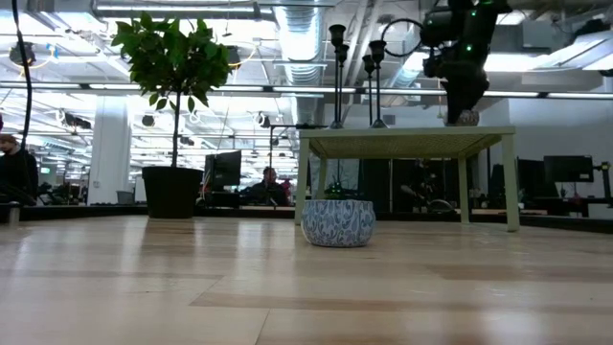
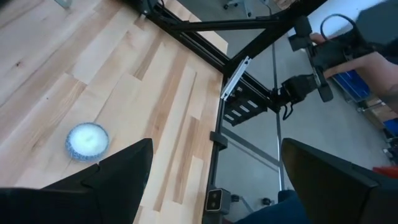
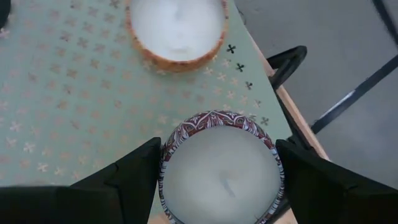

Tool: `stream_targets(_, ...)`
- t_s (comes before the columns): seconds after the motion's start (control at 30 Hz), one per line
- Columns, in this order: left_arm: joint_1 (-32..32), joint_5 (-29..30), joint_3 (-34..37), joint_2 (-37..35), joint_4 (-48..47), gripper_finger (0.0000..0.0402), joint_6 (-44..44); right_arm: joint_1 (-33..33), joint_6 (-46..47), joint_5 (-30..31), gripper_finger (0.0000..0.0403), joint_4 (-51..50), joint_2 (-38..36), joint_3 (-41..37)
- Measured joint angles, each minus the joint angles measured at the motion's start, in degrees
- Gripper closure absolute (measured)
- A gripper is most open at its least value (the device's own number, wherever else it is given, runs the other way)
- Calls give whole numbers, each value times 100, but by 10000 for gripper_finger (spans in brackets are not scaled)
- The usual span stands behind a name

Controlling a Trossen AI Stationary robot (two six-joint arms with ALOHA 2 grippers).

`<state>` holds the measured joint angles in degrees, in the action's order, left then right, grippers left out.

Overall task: Pick & Place candle stick holders
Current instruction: Put the red scented candle on the shelf

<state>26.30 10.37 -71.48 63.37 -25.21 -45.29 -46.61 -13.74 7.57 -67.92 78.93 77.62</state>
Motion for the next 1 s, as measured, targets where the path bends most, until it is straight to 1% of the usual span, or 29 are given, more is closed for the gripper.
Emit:
stream_targets(0.13, -2, 0, 0, 0, 0, 46, 40, -262, -39, -317, 128, 163, 114, 0)
stream_targets(0.27, 0, -2, 0, 0, 0, 46, 43, -298, -114, -458, 128, 346, 319, 0)
stream_targets(0.73, 0, -2, 0, 0, 2, 46, 43, -404, -190, -463, 125, 446, 670, -2)
stream_targets(0.87, -2, -2, 0, 0, 2, 46, 43, -416, -293, -458, 107, 455, 668, -2)
stream_targets(1.0, 0, -2, 0, 0, 2, 46, 43, -459, -339, -461, 71, 481, 668, -2)
